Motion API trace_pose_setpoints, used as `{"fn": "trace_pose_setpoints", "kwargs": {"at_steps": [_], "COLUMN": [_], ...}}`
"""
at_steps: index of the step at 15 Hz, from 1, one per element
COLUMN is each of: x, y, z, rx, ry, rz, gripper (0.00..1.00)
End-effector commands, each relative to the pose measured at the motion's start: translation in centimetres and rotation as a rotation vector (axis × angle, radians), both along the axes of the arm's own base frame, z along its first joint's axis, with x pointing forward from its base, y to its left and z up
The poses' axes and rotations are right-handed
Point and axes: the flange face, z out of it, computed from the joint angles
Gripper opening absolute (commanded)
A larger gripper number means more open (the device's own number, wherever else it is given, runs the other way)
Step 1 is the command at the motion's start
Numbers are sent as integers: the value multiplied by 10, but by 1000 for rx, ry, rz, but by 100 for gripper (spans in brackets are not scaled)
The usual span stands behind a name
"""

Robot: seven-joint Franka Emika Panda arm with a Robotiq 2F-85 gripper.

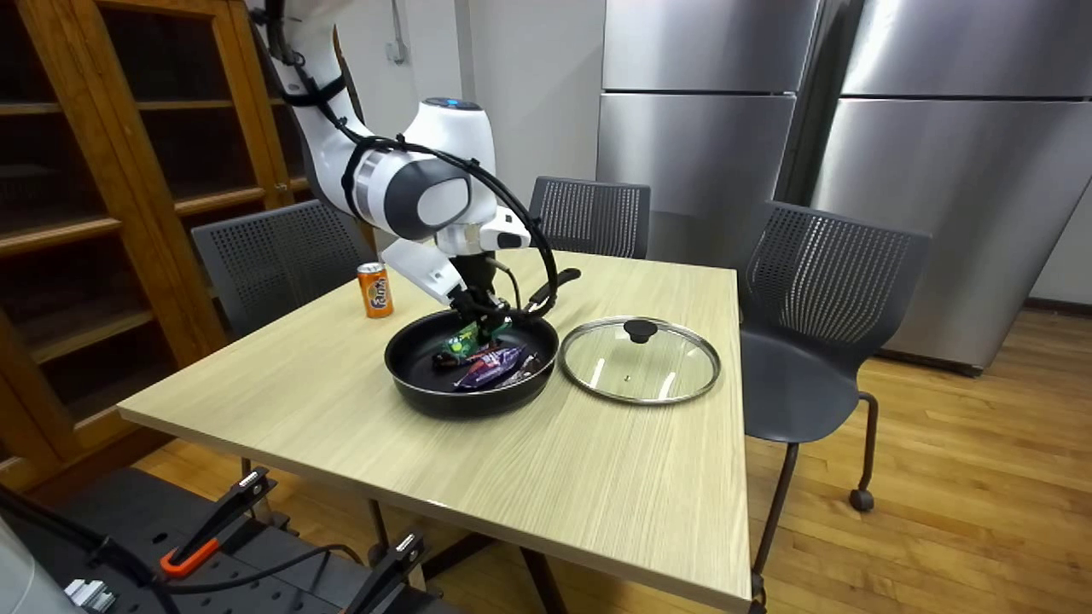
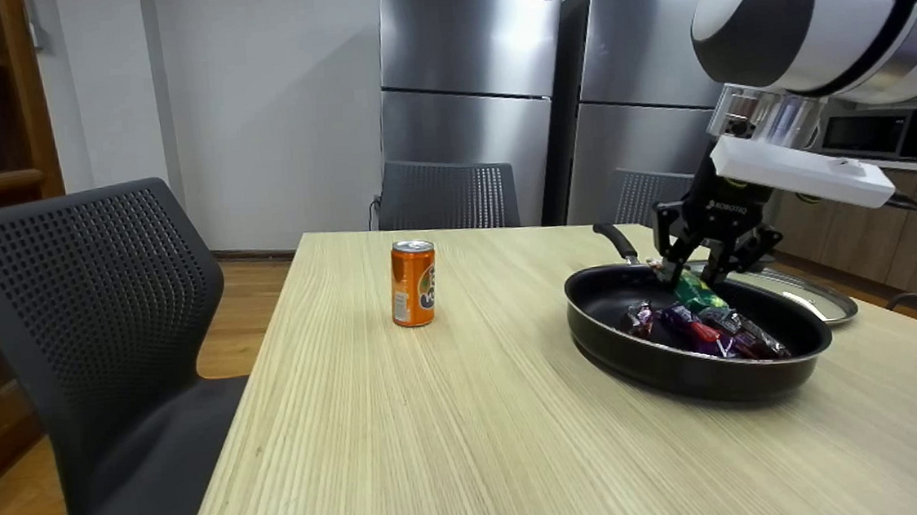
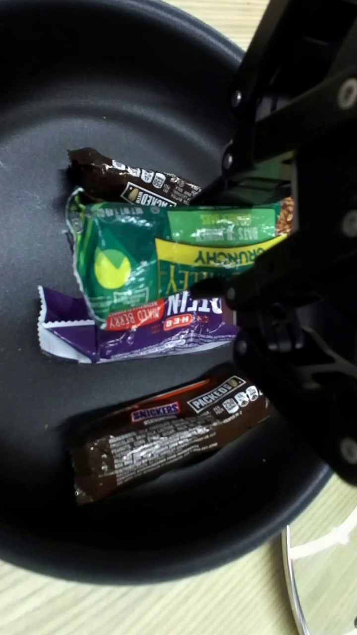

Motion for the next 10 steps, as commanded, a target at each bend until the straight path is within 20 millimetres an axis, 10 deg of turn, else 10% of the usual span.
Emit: {"fn": "trace_pose_setpoints", "kwargs": {"at_steps": [1, 2, 3, 10], "x": [9, 8, 6, -14], "y": [1, 2, 4, 21], "z": [-9, -11, -10, 12], "rx": [8, 9, 9, -21], "ry": [-4, -3, -4, -76], "rz": [-42, -41, -38, 27], "gripper": [12, 12, 62, 100]}}
